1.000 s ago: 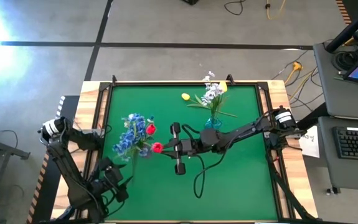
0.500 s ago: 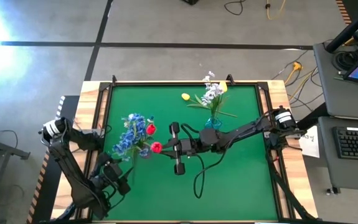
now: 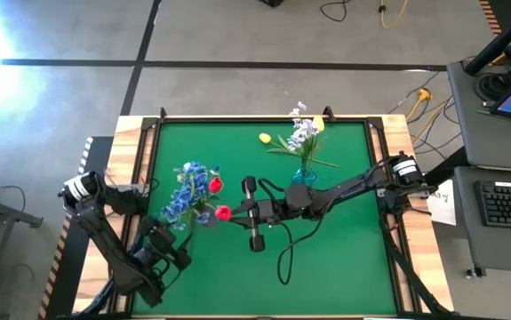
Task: Sort flowers into vase by color
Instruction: Put the red tulip into the violet vase
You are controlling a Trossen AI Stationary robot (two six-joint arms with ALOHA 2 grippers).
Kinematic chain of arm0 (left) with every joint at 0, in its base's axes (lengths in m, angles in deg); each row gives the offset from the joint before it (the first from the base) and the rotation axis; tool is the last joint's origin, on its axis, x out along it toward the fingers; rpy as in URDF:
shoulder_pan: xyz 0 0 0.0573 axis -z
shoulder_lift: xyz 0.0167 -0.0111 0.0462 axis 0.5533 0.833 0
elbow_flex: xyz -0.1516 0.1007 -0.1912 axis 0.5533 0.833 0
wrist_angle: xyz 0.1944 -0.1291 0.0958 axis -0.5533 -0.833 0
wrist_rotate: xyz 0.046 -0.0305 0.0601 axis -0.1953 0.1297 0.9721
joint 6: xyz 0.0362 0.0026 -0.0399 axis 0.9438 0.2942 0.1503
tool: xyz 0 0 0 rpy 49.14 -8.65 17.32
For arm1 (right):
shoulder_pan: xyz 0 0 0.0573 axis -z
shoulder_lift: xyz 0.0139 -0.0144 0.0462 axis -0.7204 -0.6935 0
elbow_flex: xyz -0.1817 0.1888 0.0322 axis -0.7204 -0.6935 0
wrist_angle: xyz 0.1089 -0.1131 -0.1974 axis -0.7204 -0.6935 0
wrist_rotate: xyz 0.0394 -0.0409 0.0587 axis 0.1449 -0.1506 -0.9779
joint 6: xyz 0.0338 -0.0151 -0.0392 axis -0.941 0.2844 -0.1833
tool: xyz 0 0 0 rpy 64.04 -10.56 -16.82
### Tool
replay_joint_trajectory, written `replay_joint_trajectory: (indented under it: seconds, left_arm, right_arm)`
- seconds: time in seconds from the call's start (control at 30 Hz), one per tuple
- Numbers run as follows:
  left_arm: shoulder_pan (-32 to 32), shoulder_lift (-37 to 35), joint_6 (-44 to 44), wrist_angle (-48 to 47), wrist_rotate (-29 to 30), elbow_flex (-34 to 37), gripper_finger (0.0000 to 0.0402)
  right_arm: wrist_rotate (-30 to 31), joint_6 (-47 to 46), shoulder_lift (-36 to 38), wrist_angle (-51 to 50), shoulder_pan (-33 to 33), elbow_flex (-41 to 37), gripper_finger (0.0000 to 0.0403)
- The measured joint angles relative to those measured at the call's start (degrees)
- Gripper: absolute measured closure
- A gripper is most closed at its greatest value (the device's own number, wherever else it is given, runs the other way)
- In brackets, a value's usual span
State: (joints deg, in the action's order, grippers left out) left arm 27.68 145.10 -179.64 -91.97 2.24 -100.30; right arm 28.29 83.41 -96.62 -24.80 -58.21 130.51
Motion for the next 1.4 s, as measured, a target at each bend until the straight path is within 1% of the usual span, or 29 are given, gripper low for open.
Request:
replay_joint_trajectory:
  seconds: [0.07, 0.1, 0.2, 0.23, 0.37, 0.53, 0.73, 0.97, 1.1, 1.2, 1.4]
  left_arm:
    - [0.0, 0.0, -2.91, 0.76, 2.21, 1.48, 0.0091]
    - [0.02, 0.04, -3.47, 1.63, 4.21, 2.24, 0.008]
    - [-0.23, 0.81, -3.55, 4.42, 10.41, 4.43, 0.0055]
    - [-0.6, 1.24, -3.71, 5.09, 11.38, 5.26, 0.005]
    - [-1.44, 3.32, -3.82, 7.52, 11.63, 7.54, 0.0044]
    - [-1.76, 6.55, -6.31, 9.26, 14.38, 8.71, 0.0046]
    - [-1.98, 11.52, -11.12, 9.21, 14.23, 9.35, 0.005]
    - [-5.27, 16.34, -13.51, 9.19, 14.26, 9.39, 0.005]
    - [-7.44, 17.47, -14.04, 9.15, 14.48, 9.39, 0.005]
    - [-8.61, 17.53, -14.04, 9.0, 16.15, 9.39, 0.005]
    - [-10.2, 17.53, -14.04, 9.05, 17.26, 9.37, 0.005]
  right_arm:
    - [0.0, 0.01, 0.0, -0.02, 0.0, 0.03, 0.0394]
    - [-0.02, 0.14, 0.0, -0.06, 0.0, 0.11, 0.0394]
    - [-0.02, 1.11, 0.02, 0.0, -0.03, 0.39, 0.0394]
    - [0.0, 1.14, 0.02, 0.02, -0.1, 0.49, 0.0394]
    - [-0.05, 0.94, 0.09, -0.05, -0.13, 1.29, 0.0394]
    - [-0.07, 1.07, 0.01, -0.04, -0.13, 2.01, 0.0394]
    - [-0.04, 2.1, -0.02, -0.07, -0.13, 2.08, 0.0394]
    - [-0.02, 2.21, -0.07, -0.07, 0.13, 2.08, 0.0394]
    - [0.0, 2.65, -0.09, -0.07, 0.26, 2.08, 0.0394]
    - [-0.01, 3.03, -0.11, 0.05, 0.28, 2.08, 0.0394]
    - [-0.02, 3.1, -0.11, 2.52, 0.56, 2.14, 0.0394]
